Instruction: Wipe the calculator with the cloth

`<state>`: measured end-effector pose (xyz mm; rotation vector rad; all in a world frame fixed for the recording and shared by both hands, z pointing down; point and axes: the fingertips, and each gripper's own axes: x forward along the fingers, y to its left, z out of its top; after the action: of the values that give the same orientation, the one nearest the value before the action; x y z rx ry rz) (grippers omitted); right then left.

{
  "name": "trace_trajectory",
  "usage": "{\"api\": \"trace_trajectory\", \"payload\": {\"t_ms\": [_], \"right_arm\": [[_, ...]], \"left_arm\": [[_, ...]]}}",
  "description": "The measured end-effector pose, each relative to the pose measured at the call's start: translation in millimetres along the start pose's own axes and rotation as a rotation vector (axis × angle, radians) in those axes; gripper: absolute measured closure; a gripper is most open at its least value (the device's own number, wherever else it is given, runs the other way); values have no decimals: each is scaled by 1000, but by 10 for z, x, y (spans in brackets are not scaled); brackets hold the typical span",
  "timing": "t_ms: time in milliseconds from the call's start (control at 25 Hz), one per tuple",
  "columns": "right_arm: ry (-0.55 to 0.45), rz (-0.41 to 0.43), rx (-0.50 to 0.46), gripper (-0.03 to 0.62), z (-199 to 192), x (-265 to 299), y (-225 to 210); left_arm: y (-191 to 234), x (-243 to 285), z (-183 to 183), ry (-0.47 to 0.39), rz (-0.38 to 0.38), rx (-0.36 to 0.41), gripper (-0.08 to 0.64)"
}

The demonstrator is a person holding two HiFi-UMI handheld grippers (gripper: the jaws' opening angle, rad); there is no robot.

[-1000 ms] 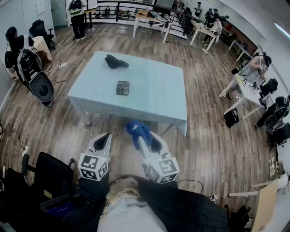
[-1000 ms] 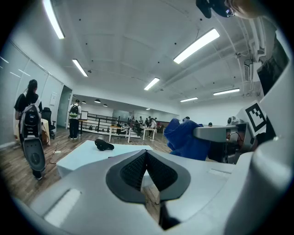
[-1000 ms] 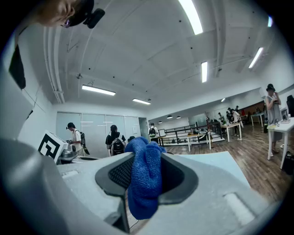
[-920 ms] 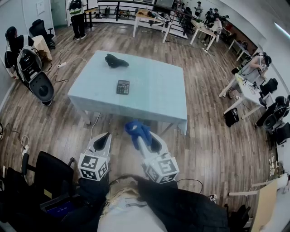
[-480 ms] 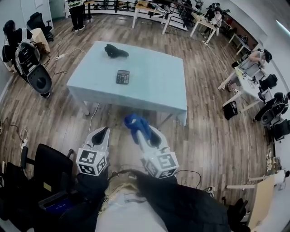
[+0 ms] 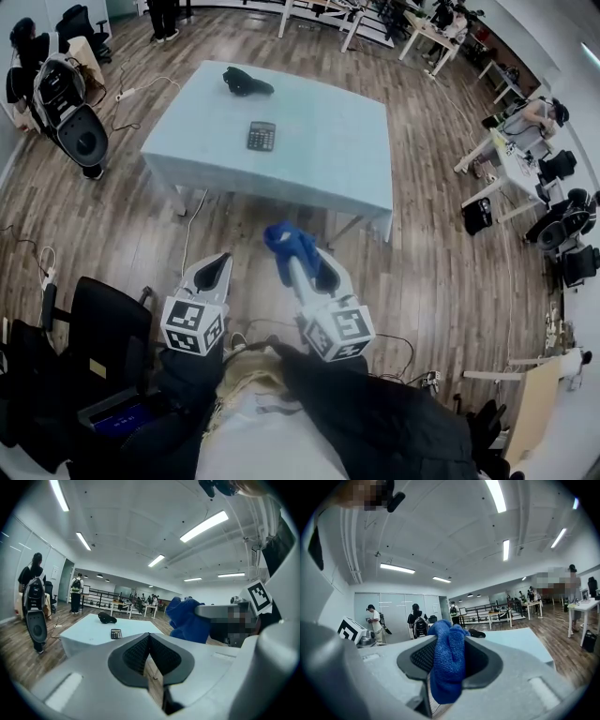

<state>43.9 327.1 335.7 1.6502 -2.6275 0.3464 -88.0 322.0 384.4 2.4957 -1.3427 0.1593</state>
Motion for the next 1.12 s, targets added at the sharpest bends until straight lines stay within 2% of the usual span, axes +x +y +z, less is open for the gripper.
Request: {"api": "trace_trajectory", "payload": {"t_ms": [360,760,1120], "right_arm": [[24,-15,10,448,-162,128,299],[25,7,-13,448,-213,205,420],[40,8,-14,448,-287,222,465]], "left_arm": [[267,-182,-143,12,-3,-20,565],[339,-224,-170,-10,7,-22,565],[345,-227,-240,5,6,-30,565]]}}
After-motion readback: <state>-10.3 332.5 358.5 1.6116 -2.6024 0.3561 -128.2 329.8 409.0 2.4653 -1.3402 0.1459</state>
